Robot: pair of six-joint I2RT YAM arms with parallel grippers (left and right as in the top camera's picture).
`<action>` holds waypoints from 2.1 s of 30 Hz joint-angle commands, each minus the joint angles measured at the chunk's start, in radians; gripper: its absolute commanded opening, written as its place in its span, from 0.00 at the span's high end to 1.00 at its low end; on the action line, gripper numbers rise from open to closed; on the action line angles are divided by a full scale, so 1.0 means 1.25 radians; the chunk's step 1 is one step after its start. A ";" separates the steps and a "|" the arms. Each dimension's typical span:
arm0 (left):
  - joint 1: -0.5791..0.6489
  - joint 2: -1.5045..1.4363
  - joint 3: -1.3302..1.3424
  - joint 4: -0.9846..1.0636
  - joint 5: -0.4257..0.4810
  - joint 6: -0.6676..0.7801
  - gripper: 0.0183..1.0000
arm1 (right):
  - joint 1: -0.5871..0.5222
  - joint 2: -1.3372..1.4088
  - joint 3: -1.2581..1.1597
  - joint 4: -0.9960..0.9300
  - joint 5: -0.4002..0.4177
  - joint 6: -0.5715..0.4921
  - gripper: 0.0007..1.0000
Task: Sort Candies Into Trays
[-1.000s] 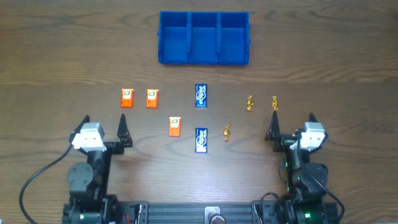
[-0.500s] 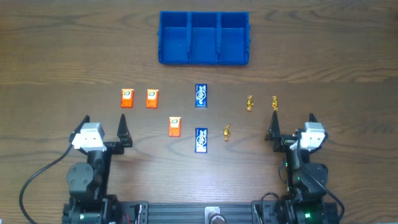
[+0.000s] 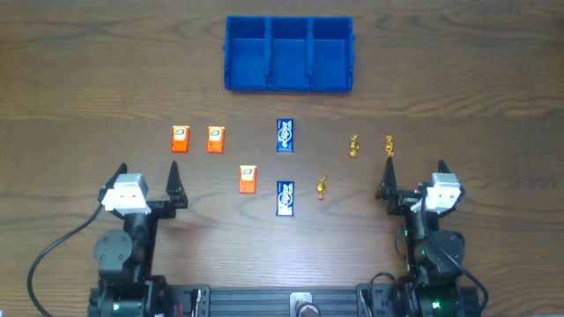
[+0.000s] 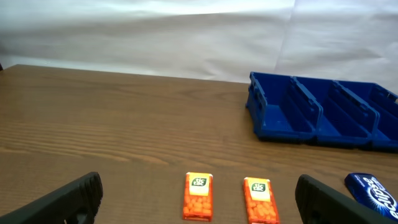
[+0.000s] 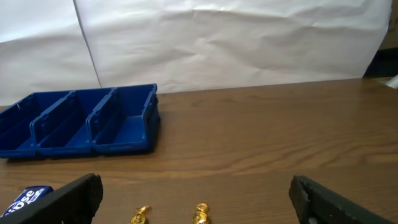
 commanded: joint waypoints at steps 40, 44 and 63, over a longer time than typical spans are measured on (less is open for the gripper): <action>-0.003 -0.004 -0.013 -0.032 0.010 0.009 0.00 | -0.004 -0.005 0.000 -0.004 0.014 -0.009 0.00; -0.004 -0.004 -0.006 -0.037 0.011 0.007 0.00 | -0.004 -0.005 0.000 -0.004 0.014 -0.009 0.00; -0.014 0.946 0.704 -0.374 0.013 0.034 0.00 | -0.004 -0.005 0.000 -0.004 0.014 -0.009 0.00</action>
